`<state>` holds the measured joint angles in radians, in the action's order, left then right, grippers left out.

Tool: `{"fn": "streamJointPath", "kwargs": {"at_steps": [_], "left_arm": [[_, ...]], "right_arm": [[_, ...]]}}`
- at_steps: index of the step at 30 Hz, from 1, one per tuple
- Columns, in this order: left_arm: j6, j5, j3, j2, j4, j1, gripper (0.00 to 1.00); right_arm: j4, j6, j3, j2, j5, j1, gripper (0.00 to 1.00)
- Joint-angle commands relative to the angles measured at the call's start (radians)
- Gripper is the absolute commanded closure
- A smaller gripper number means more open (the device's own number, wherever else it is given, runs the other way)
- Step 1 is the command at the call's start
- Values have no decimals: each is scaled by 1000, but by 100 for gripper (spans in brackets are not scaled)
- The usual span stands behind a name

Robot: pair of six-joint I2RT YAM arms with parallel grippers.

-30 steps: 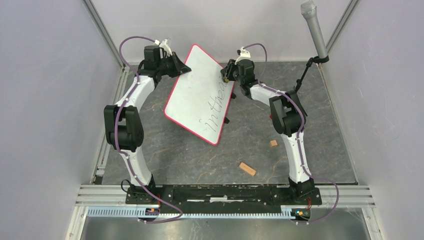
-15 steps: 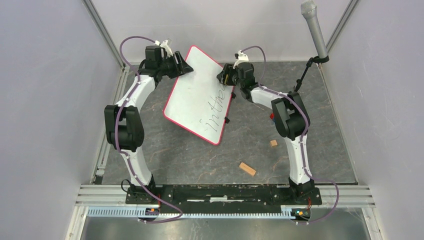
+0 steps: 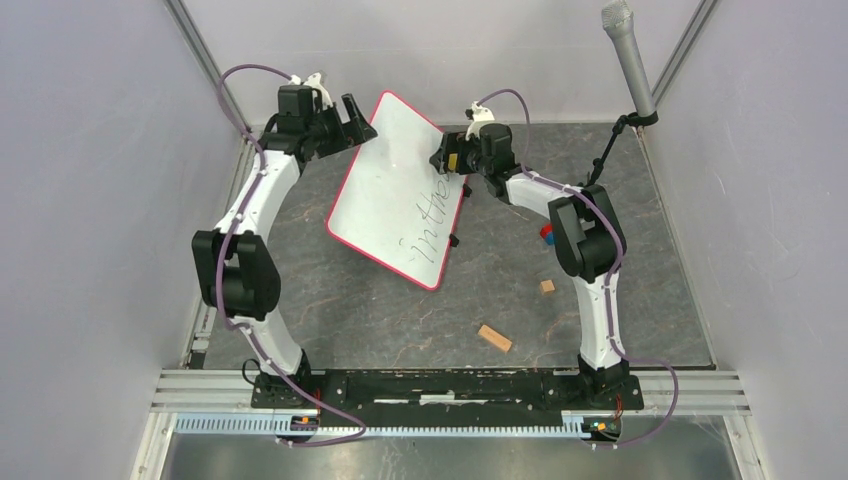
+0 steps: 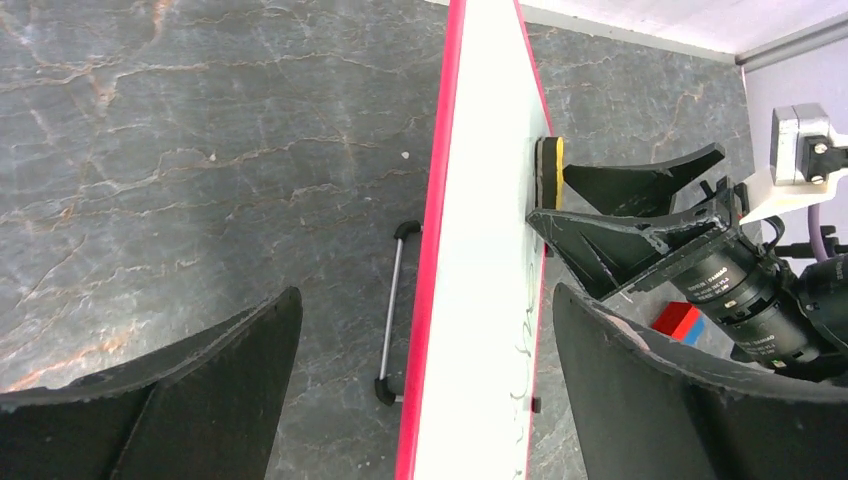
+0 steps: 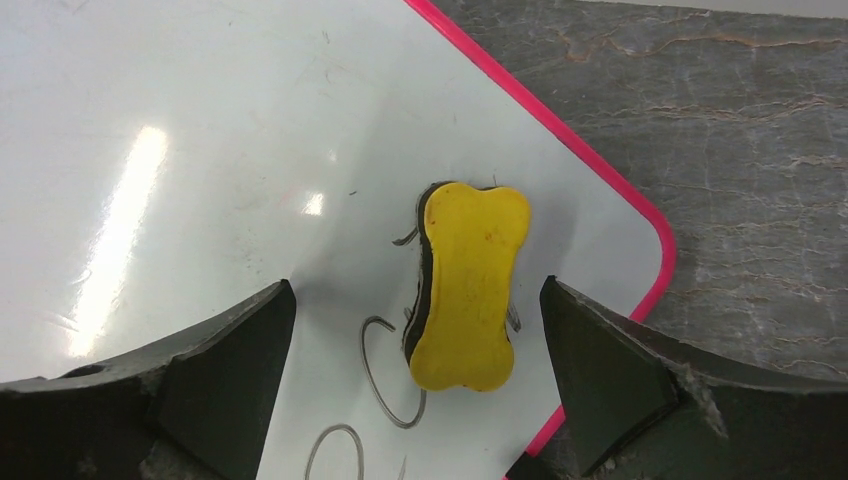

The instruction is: Erase the whiteboard

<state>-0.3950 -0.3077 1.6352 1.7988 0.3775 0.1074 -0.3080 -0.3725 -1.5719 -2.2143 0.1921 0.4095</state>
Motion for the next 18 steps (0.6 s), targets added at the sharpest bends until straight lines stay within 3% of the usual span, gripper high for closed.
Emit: {"fn": "streamJointPath", "kwargs": {"at_steps": [1, 9, 15, 18], "left_arm": [[41, 36, -30, -75, 93, 2, 0], [96, 6, -135, -131, 45, 2, 6], [74, -66, -130, -102, 25, 2, 24], [75, -61, -141, -109, 20, 3, 34]], "right_arm": [[21, 44, 12, 71, 51, -13, 2], [17, 37, 16, 69, 73, -38, 3], [21, 42, -4, 48, 69, -38, 6], [44, 52, -40, 22, 58, -38, 15]]}}
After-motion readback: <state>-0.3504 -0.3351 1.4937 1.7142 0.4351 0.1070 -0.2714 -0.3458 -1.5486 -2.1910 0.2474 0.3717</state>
